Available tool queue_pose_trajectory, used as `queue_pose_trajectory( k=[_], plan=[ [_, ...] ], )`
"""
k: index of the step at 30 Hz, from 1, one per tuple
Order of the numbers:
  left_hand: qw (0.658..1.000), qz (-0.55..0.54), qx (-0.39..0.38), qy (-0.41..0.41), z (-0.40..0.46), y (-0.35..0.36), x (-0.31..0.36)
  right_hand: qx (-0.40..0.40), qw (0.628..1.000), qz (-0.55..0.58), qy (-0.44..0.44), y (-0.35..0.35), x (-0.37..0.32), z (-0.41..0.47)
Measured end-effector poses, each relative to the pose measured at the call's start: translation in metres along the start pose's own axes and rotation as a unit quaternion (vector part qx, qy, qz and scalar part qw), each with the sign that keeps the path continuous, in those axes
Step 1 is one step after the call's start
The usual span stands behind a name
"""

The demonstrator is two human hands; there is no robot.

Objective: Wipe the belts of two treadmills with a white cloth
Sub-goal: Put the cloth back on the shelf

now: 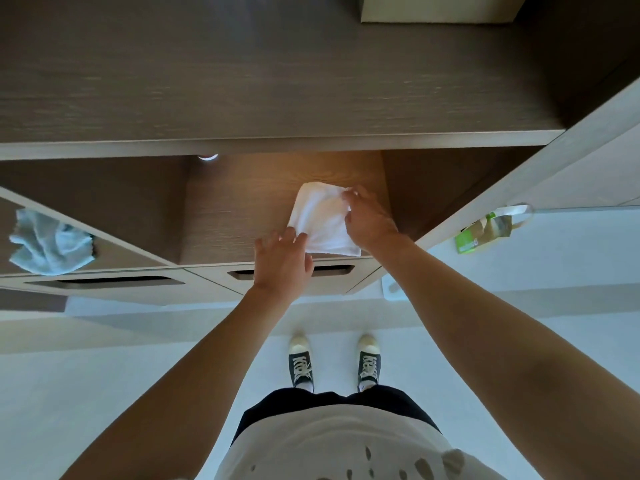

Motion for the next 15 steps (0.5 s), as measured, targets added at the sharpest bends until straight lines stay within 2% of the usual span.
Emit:
queue_pose_trajectory(
  k=[3, 7, 12, 15],
  plan=[
    [0.998, -0.051, 0.03, 0.026, 0.009, -0.011, 0.006, 0.019, 1.0, -0.023, -0.009, -0.004, -0.005, -0.006],
    [0.991, -0.06, 0.079, 0.086, 0.031, -0.016, 0.007, 0.052, 0.997, -0.027, -0.059, 0.001, -0.018, -0.026],
    [0.99, -0.057, 0.027, 0.125, 0.041, 0.0, 0.012, 0.039, 0.997, -0.046, -0.052, 0.013, 0.008, -0.043],
    [0.991, -0.063, 0.019, 0.119, 0.035, 0.006, 0.02, 0.04, 0.996, -0.067, -0.046, 0.02, 0.016, -0.053]
  ],
)
Point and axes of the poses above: each hand's wrist, its own z-axis towards the middle knuckle, its own y-axis out of the palm, x = y × z, the point moved 8 cm from there along z, towards the middle knuckle, and after that the axes turned 9 degrees about y, right-handed, at the moved point
